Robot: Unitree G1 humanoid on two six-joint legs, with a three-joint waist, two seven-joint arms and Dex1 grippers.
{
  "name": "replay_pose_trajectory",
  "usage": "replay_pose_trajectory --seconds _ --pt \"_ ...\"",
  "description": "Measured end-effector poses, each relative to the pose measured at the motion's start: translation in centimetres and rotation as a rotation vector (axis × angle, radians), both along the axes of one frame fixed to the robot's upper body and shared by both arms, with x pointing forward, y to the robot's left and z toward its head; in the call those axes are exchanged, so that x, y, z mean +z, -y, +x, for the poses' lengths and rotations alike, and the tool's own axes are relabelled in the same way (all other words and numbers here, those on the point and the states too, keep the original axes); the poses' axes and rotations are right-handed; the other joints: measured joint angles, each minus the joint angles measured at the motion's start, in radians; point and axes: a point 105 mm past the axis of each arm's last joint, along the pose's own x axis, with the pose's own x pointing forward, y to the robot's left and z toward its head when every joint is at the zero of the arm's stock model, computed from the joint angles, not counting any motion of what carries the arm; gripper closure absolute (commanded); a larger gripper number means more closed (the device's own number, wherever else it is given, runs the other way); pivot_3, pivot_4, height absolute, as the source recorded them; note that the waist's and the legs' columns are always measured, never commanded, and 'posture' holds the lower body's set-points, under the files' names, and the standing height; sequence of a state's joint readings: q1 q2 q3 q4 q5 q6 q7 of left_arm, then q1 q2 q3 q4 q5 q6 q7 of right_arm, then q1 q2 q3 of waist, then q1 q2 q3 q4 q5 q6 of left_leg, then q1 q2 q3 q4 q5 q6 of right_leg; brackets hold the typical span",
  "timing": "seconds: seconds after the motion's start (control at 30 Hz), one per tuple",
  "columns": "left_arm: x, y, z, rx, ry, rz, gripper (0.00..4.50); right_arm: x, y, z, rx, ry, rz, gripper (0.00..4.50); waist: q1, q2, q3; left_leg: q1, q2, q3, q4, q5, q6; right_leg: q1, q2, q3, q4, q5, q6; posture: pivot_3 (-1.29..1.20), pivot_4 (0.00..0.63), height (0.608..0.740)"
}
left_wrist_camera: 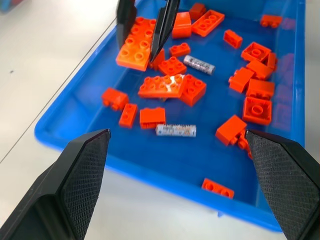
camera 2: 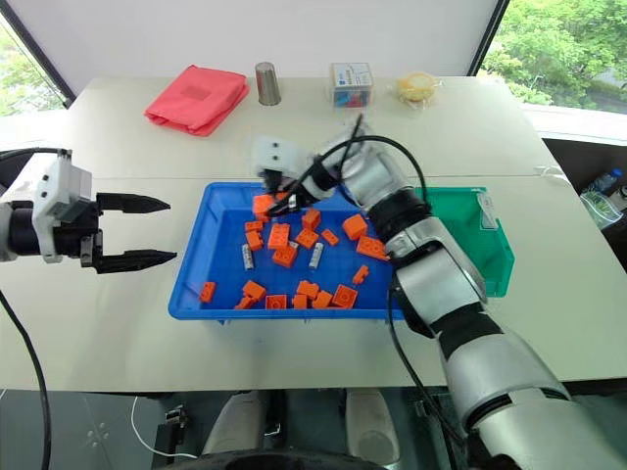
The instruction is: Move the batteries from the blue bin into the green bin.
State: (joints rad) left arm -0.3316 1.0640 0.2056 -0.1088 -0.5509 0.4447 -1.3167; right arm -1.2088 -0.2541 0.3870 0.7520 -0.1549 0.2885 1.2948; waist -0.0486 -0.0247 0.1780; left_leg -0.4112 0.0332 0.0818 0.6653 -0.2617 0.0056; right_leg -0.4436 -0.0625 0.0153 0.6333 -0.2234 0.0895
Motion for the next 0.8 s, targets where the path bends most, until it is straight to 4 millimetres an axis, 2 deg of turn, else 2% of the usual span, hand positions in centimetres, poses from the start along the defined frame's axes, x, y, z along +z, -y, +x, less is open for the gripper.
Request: replay_pose_trajectory --seconds 0.1,0.23,0.37,0.47,0.5,0.57,0.8 --pt "0.0 0.1 0.3 -0.007 -0.003 0.002 0.0 -1.0 0.3 -0.1 -0.007 -0.016 -0.02 0.33 -0.012 0.0 0.0 0.0 0.0 0.0 -0.001 0.0 0.0 -0.001 0.001 0.0 0.001 0.0 0.0 0.0 0.15 0.736" --pt "-0.1 0.3 0.5 -0.015 -0.007 0.005 0.0 -0.8 -1.2 -0.6 0.026 -0.009 0.001 0.33 -0.022 0.0 0.0 0.0 0.001 -0.001 -0.001 0.0 0.0 -0.001 0.001 0.0 0.001 0.0 0.0 0.0 0.15 0.736" --pt "0.1 0.4 0.4 -0.027 -0.007 0.006 0.0 -0.2 -3.7 -2.4 0.146 -0.013 0.022 0.33 -0.02 0.0 0.0 0.0 0.001 -0.001 -0.001 0.0 0.0 0.0 0.001 0.0 0.001 0.0 0.0 0.0 0.15 0.736" --pt "0.0 0.4 0.4 -0.031 -0.01 0.007 0.0 -0.5 -5.2 -3.5 0.213 -0.019 0.003 0.33 -0.02 0.0 0.0 0.0 0.0 -0.001 -0.001 0.0 0.0 0.0 0.001 0.0 0.001 0.0 0.0 0.0 0.15 0.736" --pt "-0.1 0.4 0.3 -0.03 -0.015 0.007 0.0 -0.8 -5.7 -3.8 0.227 -0.023 -0.002 0.15 -0.019 0.0 0.0 0.0 0.0 -0.001 -0.001 0.0 0.0 0.0 0.0 0.0 0.001 0.0 0.0 0.0 0.15 0.736" --pt "-0.4 0.4 0.1 -0.031 -0.027 0.009 0.0 -1.2 -6.6 -4.3 0.248 -0.034 -0.003 0.15 -0.019 0.0 0.0 0.0 0.001 -0.001 -0.001 0.0 0.0 0.0 0.0 0.0 0.001 0.0 0.0 0.0 0.15 0.736" --pt "-1.1 0.7 -0.7 -0.042 -0.048 0.011 0.0 -3.3 -7.3 -4.0 0.266 0.015 -0.057 0.15 -0.019 0.0 0.0 0.0 0.0 -0.002 -0.001 0.0 0.0 0.0 0.0 0.0 0.001 0.0 -0.001 0.0 0.15 0.736"
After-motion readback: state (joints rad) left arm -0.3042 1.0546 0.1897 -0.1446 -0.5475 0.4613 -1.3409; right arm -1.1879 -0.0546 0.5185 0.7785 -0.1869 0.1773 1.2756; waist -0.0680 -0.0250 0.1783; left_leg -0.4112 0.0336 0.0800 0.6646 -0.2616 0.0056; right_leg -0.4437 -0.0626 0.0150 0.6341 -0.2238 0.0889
